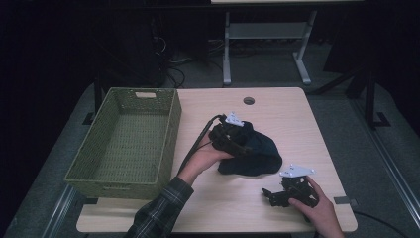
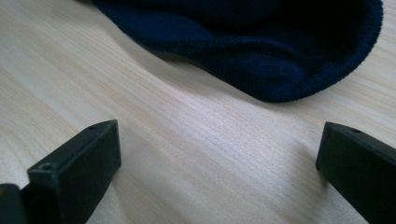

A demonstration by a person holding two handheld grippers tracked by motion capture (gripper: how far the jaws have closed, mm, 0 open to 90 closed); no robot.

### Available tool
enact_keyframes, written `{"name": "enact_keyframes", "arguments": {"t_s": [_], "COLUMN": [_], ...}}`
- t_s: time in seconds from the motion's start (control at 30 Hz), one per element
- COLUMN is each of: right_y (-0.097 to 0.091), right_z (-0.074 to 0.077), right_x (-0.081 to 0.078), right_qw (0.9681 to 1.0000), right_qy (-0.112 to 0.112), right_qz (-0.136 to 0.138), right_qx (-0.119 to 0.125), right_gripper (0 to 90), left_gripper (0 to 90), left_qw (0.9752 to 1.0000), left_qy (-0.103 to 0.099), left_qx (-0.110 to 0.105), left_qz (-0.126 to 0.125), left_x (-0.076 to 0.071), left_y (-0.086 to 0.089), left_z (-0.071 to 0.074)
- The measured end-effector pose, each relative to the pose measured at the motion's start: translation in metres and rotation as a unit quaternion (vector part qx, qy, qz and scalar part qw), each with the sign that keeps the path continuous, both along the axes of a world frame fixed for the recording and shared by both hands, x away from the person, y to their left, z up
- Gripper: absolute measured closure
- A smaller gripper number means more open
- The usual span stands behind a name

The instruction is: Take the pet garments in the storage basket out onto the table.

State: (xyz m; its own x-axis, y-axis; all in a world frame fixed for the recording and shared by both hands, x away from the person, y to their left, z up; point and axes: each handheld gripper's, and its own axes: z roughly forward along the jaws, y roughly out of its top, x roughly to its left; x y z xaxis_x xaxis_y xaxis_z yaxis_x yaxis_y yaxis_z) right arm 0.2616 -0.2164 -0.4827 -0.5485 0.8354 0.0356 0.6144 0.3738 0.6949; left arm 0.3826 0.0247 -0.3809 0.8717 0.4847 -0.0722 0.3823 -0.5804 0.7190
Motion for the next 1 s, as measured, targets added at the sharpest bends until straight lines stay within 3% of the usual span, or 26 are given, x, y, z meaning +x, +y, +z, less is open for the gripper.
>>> {"name": "enact_keyframes", "arguments": {"t_s": [0.47, 1.0], "right_y": [0.000, 0.000], "right_z": [0.000, 0.000], "right_x": [0.000, 0.000], "right_qw": [1.0000, 1.0000], "right_qy": [0.000, 0.000], "right_qz": [0.000, 0.000], "right_qx": [0.000, 0.000], "right_gripper": [0.0, 0.0], "left_gripper": [15.3, 15.2], "left_qw": [0.9998, 0.9985], "left_qy": [-0.006, -0.006], "left_qx": [-0.005, -0.022], "left_qz": [0.017, 0.050], "left_x": [-0.011, -0.032], "left_y": [0.029, 0.062], "left_z": [0.004, -0.009]}}
